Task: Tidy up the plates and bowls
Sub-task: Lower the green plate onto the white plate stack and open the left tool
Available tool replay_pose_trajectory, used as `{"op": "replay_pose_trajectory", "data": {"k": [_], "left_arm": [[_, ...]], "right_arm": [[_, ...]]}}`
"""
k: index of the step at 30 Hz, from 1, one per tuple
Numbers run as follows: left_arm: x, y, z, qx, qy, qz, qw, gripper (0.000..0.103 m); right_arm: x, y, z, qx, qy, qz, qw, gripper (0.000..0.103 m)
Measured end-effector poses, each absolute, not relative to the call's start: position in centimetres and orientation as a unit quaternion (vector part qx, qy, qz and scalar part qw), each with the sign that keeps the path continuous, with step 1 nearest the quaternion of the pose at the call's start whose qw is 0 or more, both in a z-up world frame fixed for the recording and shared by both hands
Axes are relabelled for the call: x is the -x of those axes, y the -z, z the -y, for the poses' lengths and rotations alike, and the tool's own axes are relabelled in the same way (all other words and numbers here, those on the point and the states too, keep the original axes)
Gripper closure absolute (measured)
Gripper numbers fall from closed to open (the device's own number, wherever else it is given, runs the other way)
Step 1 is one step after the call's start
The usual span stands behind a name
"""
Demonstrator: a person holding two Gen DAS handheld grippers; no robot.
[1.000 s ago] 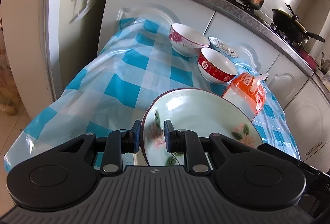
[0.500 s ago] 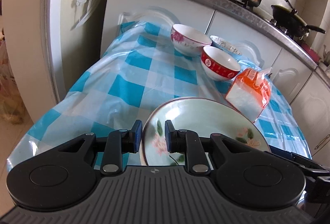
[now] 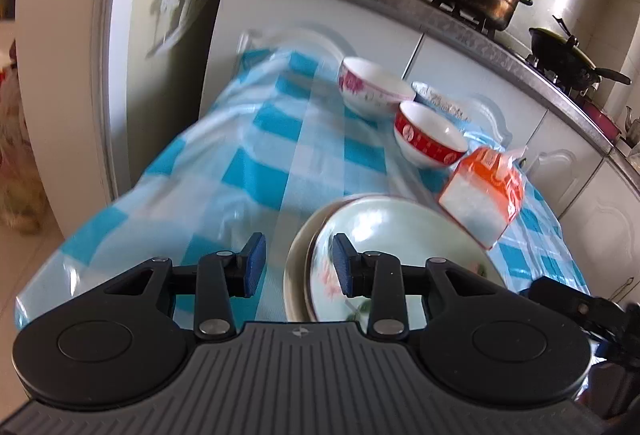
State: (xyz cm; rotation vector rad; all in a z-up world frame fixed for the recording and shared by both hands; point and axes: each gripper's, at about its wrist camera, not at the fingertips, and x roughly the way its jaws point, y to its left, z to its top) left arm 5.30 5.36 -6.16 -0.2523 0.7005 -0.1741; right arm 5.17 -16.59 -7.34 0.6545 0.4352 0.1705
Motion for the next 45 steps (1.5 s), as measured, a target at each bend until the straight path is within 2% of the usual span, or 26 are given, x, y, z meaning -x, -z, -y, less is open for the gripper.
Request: {"op": "replay_pose_trajectory", "data": {"k": [5, 8, 17, 35, 41, 45], "left_arm": [[-5.6, 7.4, -5.5, 0.146, 0.096, -0.361, 0.916, 0.066], [-5.8, 7.7, -5.2, 0.154, 0.116, -0.366, 0.910, 0.069], [-5.8, 8.0, -4.8, 0.153, 0.121, -0.361, 0.912, 0.070], [-11.2, 7.8, -7.4, 0.182, 0.045, -0.348, 0.919, 0.069], [-13.0, 7.9, -7.5, 0.185, 0.032, -0.337, 0.922, 0.068], [-13.1, 7.9, -7.7, 0.195, 0.039, -0.333, 0.922, 0.060]], "right_arm": [[-6.3, 9.0, 17.0, -0.369, -0.112, -0.230, 0.894, 0.020], [-7.0, 9.0, 16.2, -0.355, -0.114, -0.243, 0.896, 0.019], [-7.8, 8.9, 14.8, -0.328, -0.108, -0.259, 0.902, 0.013], [-16.4, 8.0, 13.1, -0.299, -0.114, -0.273, 0.907, 0.013], [-18.8, 7.8, 12.6, -0.277, -0.118, -0.269, 0.915, 0.013], [-19.2, 7.8, 12.3, -0.250, -0.123, -0.268, 0.922, 0.013]]}}
